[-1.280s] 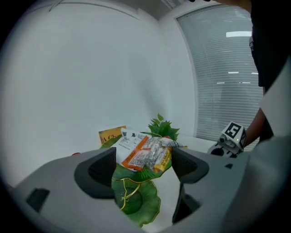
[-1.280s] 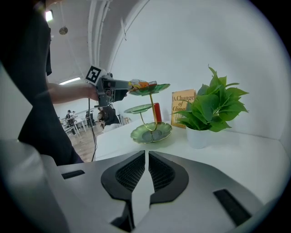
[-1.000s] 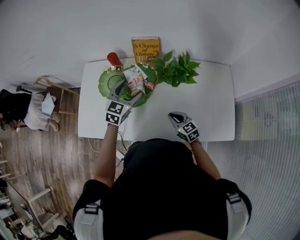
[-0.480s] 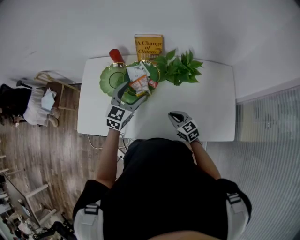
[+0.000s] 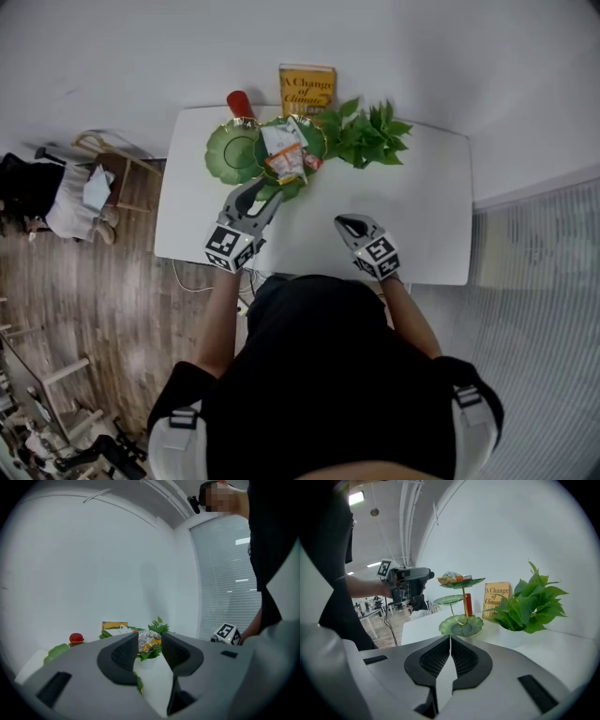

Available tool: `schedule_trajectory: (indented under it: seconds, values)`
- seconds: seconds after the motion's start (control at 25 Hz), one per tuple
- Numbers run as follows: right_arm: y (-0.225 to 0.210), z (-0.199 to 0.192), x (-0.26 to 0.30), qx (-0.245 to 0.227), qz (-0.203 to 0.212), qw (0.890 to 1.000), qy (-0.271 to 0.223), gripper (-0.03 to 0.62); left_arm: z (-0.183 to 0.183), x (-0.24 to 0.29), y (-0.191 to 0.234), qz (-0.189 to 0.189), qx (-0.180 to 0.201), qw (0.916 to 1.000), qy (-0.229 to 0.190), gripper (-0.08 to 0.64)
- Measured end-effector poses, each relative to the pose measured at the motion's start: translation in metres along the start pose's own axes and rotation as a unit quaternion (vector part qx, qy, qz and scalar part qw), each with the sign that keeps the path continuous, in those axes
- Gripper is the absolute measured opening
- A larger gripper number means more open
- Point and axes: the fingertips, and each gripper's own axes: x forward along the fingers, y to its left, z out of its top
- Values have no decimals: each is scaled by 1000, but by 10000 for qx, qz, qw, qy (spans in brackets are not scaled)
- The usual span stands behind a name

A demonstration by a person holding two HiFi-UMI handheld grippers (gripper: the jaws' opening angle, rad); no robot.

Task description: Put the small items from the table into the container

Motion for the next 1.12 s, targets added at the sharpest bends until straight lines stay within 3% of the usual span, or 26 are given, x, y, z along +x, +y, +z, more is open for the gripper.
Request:
schedule_trajectory:
  seconds: [0.16,0.2,0.52,0.76,1.12]
  values:
    - [6,26,0,-52,73,9998,-201,25,-6,-21,-9,-82,-162,9998,42,15]
    - [8,31,0,-75,95,9996,-240,25,-9,-25,-10,-101,-217,9997,50,3]
    - [25,55,11,-675,316,9967,-335,25,-37,-45,-11,-48,-362,9989,279,2]
    - [30,74,14,-824,357,9949,-455,23,-54,-50,-15,-112,-462,9978,469,2]
    - [37,72,15,-877,407,9947,-363,22,-61,-49,-20,-196,-537,9970,530,2]
